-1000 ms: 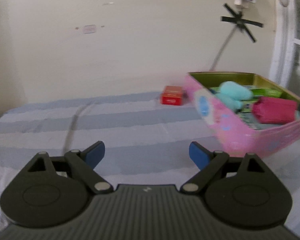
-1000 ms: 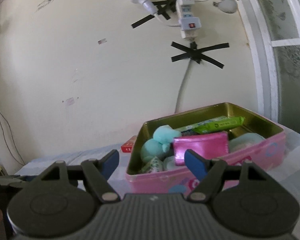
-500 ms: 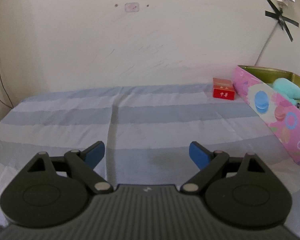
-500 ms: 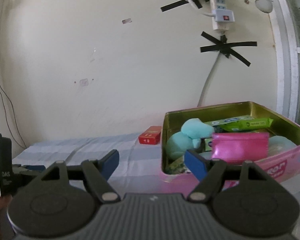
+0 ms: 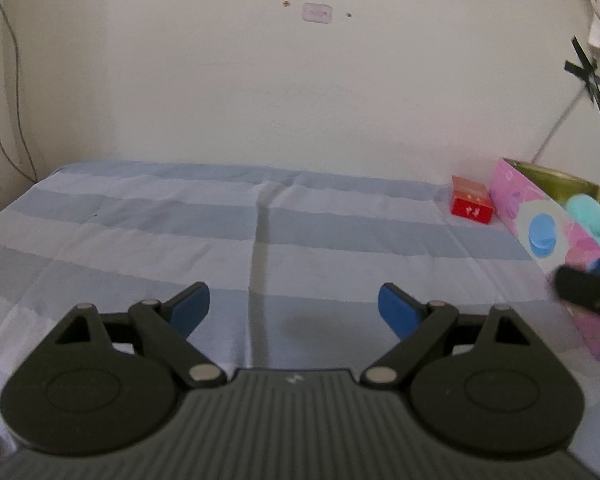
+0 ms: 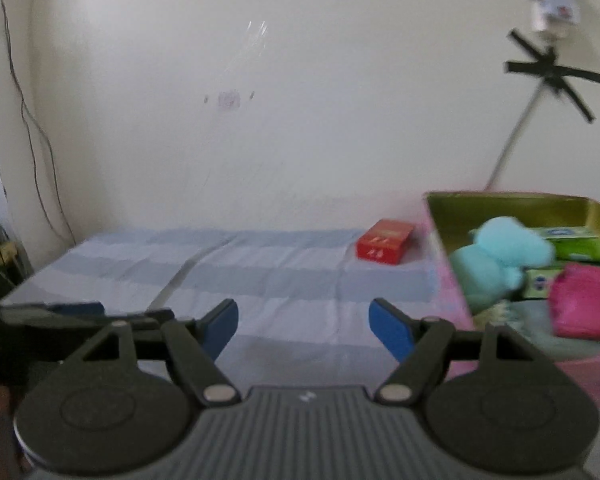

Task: Organize objects
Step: 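Move the right gripper toward the red box beside the tin, then grasp the red box with the right gripper and lift it, then lower the red box into the pink tin and open the right gripper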

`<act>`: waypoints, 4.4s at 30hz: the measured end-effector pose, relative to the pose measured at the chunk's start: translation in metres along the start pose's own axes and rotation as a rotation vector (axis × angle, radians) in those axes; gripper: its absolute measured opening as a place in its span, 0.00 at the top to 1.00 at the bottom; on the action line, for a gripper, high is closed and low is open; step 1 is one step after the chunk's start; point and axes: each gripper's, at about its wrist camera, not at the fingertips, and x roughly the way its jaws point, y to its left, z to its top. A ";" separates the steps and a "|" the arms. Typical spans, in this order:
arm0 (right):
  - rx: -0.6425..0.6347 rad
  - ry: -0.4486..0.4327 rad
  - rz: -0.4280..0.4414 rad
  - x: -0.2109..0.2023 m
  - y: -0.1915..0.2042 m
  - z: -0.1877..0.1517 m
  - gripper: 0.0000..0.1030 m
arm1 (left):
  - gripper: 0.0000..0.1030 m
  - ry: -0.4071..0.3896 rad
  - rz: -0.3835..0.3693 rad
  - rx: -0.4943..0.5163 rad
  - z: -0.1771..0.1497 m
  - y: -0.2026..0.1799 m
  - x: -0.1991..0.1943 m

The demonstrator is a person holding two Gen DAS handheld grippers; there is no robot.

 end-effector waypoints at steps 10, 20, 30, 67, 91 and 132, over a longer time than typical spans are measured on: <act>-0.070 0.137 -0.199 0.140 -0.004 0.057 0.32 | 0.10 0.027 -0.046 -0.074 0.001 0.010 0.002; -0.121 0.436 -0.365 0.258 -0.032 0.111 0.34 | 0.10 0.067 -0.086 -0.135 0.000 0.016 0.007; -0.313 0.609 -0.233 0.293 -0.037 0.123 0.20 | 0.08 0.086 -0.124 -0.162 -0.001 0.018 0.007; -0.252 0.769 0.127 0.256 -0.045 0.112 0.38 | 0.06 0.127 -0.080 -0.215 -0.004 0.028 0.020; -0.396 0.430 0.025 0.079 -0.007 -0.003 0.43 | 0.06 0.053 -0.105 -0.183 -0.003 0.026 0.014; -0.075 -0.065 0.133 -0.088 -0.119 -0.047 0.44 | 0.44 -0.017 -0.617 0.295 0.029 -0.183 -0.069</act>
